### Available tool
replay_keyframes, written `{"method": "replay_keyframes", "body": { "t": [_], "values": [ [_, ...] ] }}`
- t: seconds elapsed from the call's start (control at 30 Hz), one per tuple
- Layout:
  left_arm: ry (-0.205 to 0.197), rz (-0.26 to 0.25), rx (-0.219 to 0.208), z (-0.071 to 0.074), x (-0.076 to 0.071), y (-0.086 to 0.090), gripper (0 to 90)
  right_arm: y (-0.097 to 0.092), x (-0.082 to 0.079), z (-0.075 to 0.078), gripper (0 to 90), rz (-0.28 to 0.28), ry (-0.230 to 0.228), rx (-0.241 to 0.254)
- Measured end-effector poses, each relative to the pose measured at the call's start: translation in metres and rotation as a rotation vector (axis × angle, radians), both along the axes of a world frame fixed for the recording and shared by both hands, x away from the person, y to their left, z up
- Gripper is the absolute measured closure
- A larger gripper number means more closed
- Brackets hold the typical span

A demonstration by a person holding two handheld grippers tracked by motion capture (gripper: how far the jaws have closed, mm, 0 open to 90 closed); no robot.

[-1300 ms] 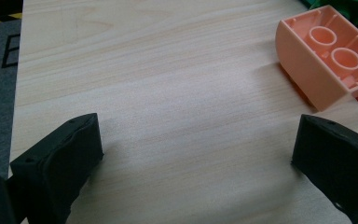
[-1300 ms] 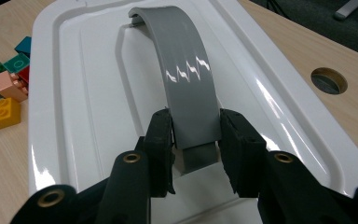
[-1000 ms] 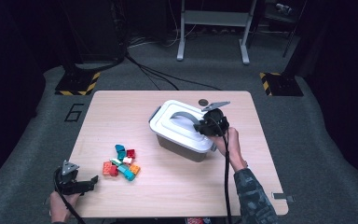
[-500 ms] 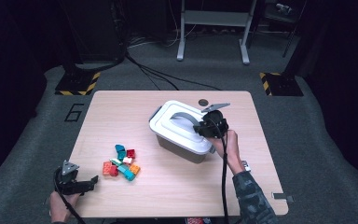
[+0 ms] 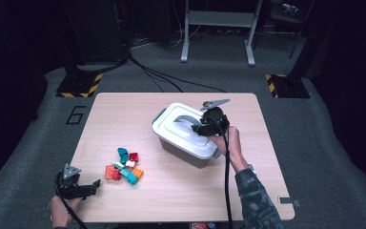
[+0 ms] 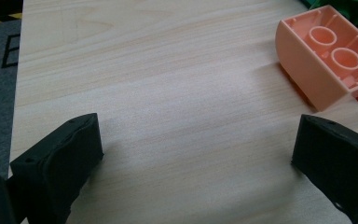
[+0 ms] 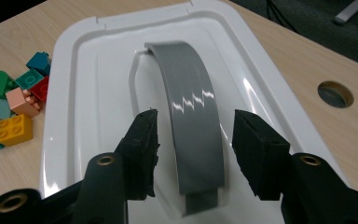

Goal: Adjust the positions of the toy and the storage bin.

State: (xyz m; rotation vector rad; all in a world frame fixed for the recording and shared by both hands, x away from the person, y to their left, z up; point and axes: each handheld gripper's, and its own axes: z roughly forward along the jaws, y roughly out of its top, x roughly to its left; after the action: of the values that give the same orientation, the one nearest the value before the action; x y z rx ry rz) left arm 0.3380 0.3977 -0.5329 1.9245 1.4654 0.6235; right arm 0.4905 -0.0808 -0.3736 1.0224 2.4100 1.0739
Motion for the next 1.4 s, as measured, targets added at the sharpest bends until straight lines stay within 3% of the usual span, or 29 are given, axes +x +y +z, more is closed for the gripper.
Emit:
{"method": "replay_keyframes", "body": {
  "t": [0.07,0.13,0.2,0.33,0.53,0.77,0.87,1.03,1.4],
  "values": [
    [0.0,0.0,0.0,0.0,0.0,0.0,1.1,0.005,0.006,0.003,51.2,0.022,-0.005,-0.009],
    [0.0,0.0,0.0,0.0,0.0,0.0,1.1,0.01,0.01,0.005,57.6,0.038,-0.002,-0.003],
    [0.0,0.0,-0.001,0.0,0.0,0.0,1.1,0.015,0.013,0.005,63.9,0.045,-0.016,-0.029],
    [-0.001,0.0,-0.001,0.0,0.0,0.0,1.1,0.018,0.011,0.004,65.4,0.046,-0.021,-0.04],
    [-0.005,0.001,-0.002,0.0,0.0,0.0,1.1,0.027,0.002,0.006,66.5,0.004,0.003,-0.049],
    [0.001,-0.001,0.0,0.0,0.0,0.0,1.1,0.047,-0.016,0.007,66.9,-0.088,0.022,-0.043],
    [0.001,-0.001,0.0,0.0,0.0,0.0,1.1,0.052,-0.016,0.007,66.5,-0.068,-0.003,-0.076],
    [0.0,0.0,-0.001,0.0,0.0,0.0,1.1,0.05,-0.011,0.005,66.8,-0.063,0.028,-0.035],
    [0.0,0.0,0.0,0.0,0.0,0.0,1.1,0.063,-0.015,0.003,67.3,-0.116,0.032,-0.007]
  ]
}}
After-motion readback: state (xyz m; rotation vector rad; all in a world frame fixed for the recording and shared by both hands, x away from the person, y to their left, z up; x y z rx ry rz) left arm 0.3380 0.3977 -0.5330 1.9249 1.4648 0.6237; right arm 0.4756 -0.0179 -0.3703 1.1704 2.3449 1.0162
